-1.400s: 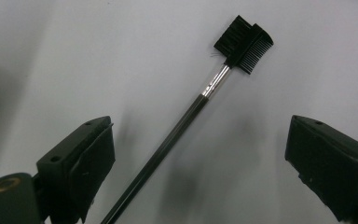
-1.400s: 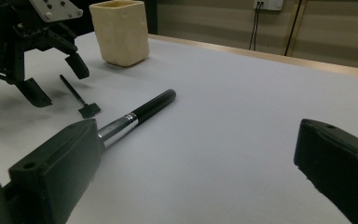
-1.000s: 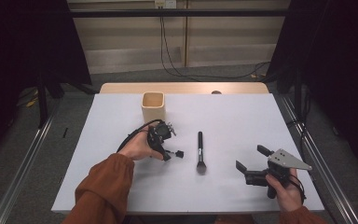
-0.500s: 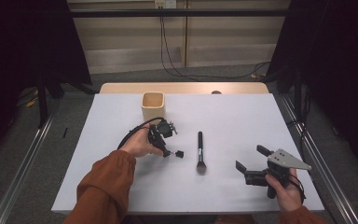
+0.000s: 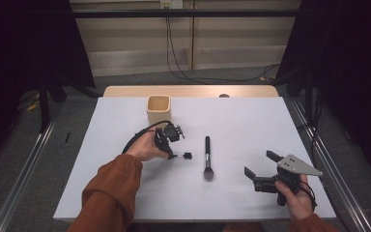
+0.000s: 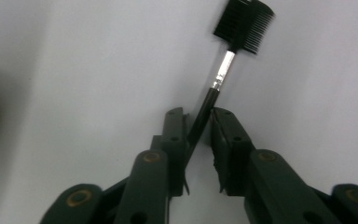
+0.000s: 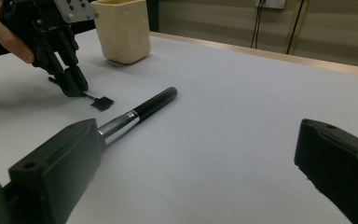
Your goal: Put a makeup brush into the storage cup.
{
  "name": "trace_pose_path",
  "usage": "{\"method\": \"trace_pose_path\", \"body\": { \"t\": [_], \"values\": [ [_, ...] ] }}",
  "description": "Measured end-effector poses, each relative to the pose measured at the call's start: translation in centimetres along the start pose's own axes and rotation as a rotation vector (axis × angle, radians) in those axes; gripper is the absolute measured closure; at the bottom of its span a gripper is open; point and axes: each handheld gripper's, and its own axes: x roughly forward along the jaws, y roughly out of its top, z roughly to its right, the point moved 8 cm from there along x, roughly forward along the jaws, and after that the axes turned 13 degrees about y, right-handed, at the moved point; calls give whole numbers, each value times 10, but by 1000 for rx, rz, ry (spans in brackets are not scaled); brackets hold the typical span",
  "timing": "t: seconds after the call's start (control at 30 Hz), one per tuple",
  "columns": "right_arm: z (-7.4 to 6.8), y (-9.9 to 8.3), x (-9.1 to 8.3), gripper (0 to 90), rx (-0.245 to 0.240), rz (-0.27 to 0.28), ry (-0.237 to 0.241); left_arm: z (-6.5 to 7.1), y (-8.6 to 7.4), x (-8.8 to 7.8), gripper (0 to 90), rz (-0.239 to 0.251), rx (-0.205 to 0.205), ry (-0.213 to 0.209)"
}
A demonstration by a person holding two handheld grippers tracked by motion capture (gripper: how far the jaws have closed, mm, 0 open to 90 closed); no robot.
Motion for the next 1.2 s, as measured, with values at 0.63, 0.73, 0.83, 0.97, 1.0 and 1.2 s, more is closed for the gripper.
{"method": "trace_pose_path", "body": {
  "t": [0.63,0.73,0.83,0.97,1.0,1.2],
  "values": [
    [1,-1,1,0,5,-9,-2,-1,-1,-1,858,12,-23,-25],
    [1,-1,1,0,5,-9,-3,-2,-2,-1,858,23,-44,-38],
    [1,-1,1,0,5,-9,-3,-3,-2,-1,858,38,-61,-44],
    [1,-1,0,0,3,-9,-3,-5,-3,-1,859,58,-96,-37],
    [2,-1,1,0,4,-10,-3,-6,-3,-2,858,66,-98,-32],
    [2,-1,0,0,5,-10,-6,-11,-5,-9,858,106,-149,-37]
  ]
}}
